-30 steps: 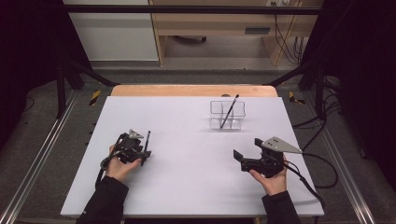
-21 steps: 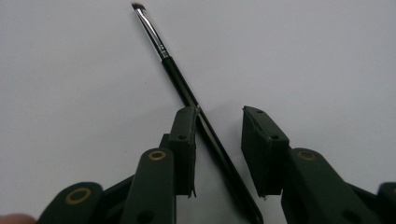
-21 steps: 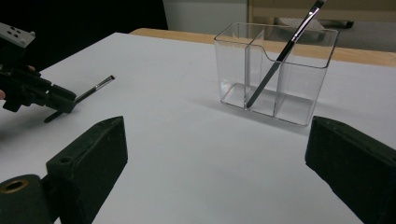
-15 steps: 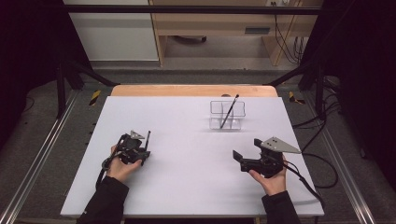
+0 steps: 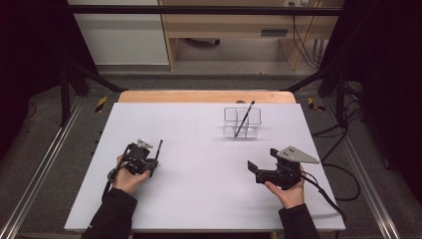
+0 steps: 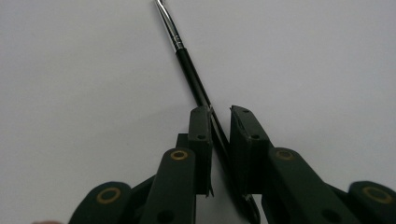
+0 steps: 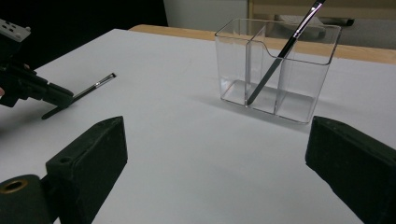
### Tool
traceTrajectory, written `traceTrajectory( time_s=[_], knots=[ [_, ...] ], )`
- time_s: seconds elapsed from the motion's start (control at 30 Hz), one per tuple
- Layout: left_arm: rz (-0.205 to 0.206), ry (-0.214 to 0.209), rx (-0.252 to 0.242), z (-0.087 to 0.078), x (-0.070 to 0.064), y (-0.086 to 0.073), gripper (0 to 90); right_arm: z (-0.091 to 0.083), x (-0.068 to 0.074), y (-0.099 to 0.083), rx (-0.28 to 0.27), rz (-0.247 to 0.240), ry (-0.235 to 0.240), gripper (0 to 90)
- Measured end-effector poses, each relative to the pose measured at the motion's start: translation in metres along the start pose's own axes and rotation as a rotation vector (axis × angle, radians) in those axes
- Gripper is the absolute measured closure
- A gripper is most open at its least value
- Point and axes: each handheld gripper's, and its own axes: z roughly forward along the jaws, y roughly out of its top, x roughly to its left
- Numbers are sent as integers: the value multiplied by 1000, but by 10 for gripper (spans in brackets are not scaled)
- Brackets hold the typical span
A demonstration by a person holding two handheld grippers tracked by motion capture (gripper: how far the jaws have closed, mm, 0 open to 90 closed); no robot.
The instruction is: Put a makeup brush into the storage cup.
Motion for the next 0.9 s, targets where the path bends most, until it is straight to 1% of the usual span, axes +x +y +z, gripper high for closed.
traceTrajectory(
  time_s=[0.23,0.4,0.53,0.7,0.73,0.9],
  knots=[
    [9,-21,2,-1,0,0,805,1,0,-1,7,-3,3,61],
    [26,-41,4,-1,-1,-1,828,1,0,-1,5,-3,3,61],
    [36,-46,7,-1,-1,-1,833,1,1,-1,4,-4,1,61],
    [58,-46,16,-2,-2,0,827,1,1,-1,5,-4,2,61],
    [60,-49,16,-2,-2,0,819,1,1,-1,5,-5,3,61],
    [76,-35,9,-4,-3,1,671,1,1,-1,5,-5,1,61]
  ],
)
